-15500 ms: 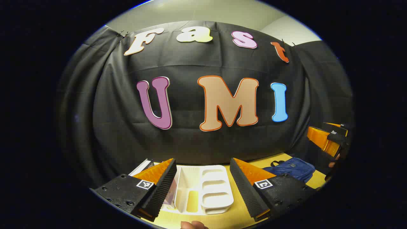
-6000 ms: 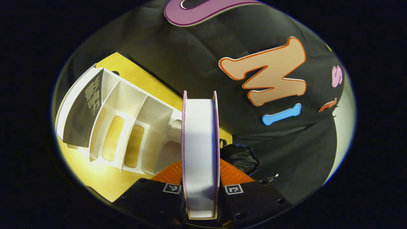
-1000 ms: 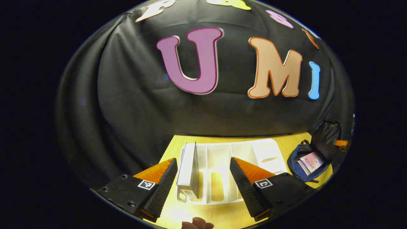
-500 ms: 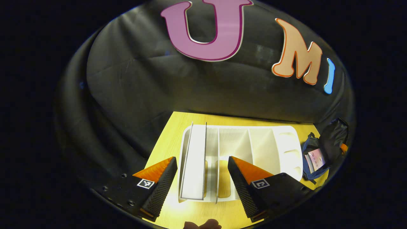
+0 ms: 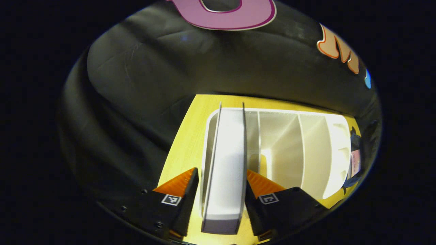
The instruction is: Open the schoolbag, grab two books from the bookshelf and put them into the schoolbag.
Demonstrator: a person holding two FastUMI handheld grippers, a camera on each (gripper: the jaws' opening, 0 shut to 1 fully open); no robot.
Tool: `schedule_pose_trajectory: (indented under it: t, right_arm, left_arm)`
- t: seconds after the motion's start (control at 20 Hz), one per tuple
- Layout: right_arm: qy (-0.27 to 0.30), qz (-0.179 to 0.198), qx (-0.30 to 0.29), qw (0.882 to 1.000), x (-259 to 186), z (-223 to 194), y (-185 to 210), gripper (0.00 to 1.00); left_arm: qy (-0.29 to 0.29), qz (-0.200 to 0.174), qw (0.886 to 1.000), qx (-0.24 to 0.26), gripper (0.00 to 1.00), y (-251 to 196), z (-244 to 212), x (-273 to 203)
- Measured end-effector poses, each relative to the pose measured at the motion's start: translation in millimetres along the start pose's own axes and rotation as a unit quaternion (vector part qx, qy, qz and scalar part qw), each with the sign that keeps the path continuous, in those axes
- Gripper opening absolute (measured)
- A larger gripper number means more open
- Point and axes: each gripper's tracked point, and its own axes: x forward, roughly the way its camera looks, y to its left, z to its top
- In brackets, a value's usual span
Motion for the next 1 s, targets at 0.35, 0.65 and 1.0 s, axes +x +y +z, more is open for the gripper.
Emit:
schedule_pose_trajectory:
  t: [0.35,0.65,1.0]
  right_arm:
    - [-0.002,0.002,0.006,1.0,-1,-1,-1,0.02]
    - [-0.004,0.001,0.009,1.0,-2,1,-2,0.03]
    - [-0.004,0.001,0.01,1.0,-6,0,-6,0.03]
  left_arm:
    - [0.037,-0.036,0.999,0.004,0.39,-9,-6,-4]
    - [0.034,-0.05,0.998,-0.013,0.38,-10,0,-12]
    - [0.013,-0.082,0.995,-0.06,0.38,0,20,-38]
